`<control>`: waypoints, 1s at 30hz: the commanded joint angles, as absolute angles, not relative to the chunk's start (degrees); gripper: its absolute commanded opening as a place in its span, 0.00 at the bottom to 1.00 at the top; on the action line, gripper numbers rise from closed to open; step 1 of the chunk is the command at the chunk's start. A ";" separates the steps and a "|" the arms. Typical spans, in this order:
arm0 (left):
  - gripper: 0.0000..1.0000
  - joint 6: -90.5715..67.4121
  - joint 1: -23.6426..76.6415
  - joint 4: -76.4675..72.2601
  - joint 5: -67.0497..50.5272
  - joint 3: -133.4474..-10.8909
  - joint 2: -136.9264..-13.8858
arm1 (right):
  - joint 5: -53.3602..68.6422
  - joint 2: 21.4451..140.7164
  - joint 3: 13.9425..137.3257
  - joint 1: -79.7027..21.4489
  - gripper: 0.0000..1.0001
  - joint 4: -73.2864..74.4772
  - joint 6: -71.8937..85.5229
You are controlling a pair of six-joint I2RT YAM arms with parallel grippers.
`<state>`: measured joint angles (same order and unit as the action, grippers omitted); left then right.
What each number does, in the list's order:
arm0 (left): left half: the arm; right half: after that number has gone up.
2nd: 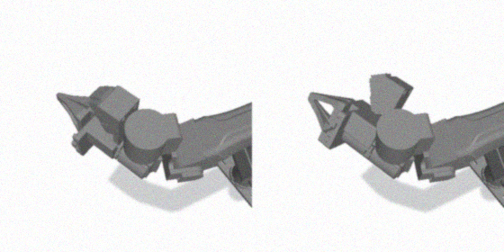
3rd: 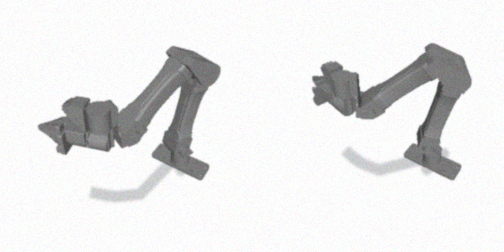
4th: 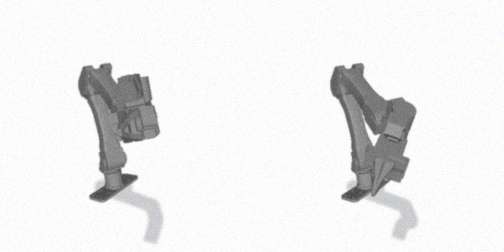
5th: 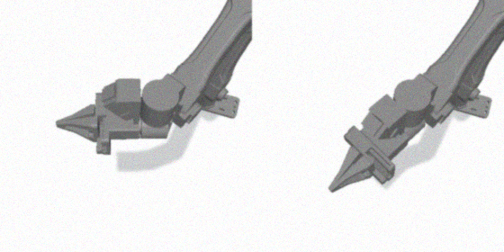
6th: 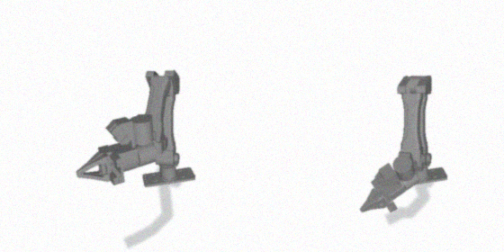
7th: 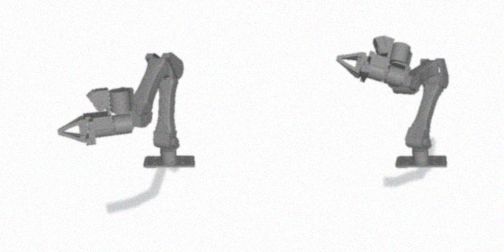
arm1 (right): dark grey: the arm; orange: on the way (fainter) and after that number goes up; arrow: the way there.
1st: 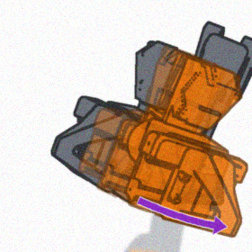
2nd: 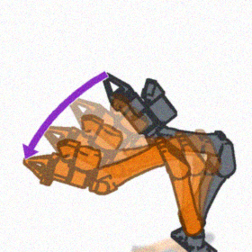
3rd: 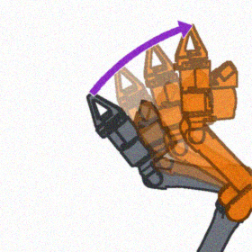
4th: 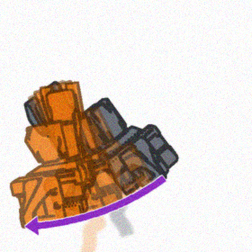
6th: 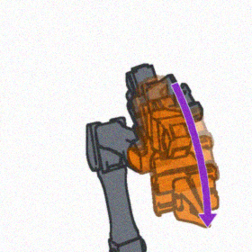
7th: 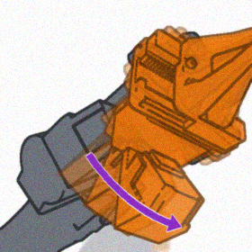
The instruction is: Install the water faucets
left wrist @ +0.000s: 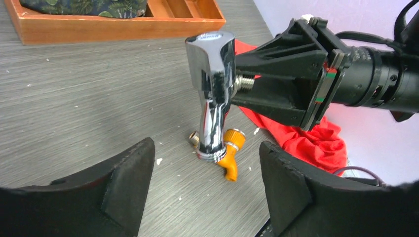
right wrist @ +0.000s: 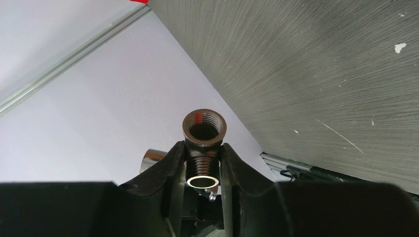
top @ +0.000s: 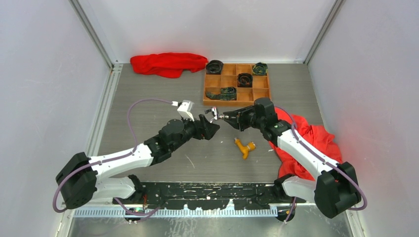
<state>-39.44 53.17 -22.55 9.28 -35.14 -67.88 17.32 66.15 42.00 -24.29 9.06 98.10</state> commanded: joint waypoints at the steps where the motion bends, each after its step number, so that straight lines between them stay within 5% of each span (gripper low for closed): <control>1: 0.69 -40.19 52.84 -27.61 10.96 -38.61 -68.85 | 19.44 65.57 42.96 -24.54 0.00 4.58 99.14; 3: 0.53 -41.31 52.57 -27.37 11.32 -39.03 -69.26 | 20.03 65.46 42.54 -24.54 0.00 3.98 99.29; 7: 0.40 -43.61 52.35 -27.09 10.26 -39.46 -69.69 | 20.70 65.00 42.04 -24.60 0.00 3.47 99.38; 13: 0.01 -44.03 51.93 -25.27 9.91 -39.97 -69.09 | 21.23 64.84 40.98 -24.53 0.00 1.71 98.53; 15: 0.00 -44.16 51.39 -22.18 9.58 -40.92 -67.96 | 23.53 65.31 39.60 -24.54 0.03 -4.81 96.21; 17: 0.00 -44.65 50.20 -18.54 9.18 -41.46 -66.14 | 24.88 65.32 38.80 -24.52 0.23 -8.30 93.36; 19: 0.00 -45.09 48.19 -15.03 7.22 -41.57 -63.79 | 24.73 64.51 38.07 -24.58 0.61 -9.54 89.83; 21: 0.00 -45.35 45.61 -11.76 3.81 -41.41 -61.09 | 23.99 62.73 36.21 -24.61 0.83 -13.53 86.47; 24: 0.00 -44.45 41.47 -6.17 -2.62 -41.75 -57.28 | 24.41 60.03 32.66 -24.52 0.94 -23.00 80.28; 30: 0.00 -40.03 31.11 9.98 -20.63 -47.71 -52.73 | 30.00 58.00 34.29 -24.42 0.95 -20.73 58.35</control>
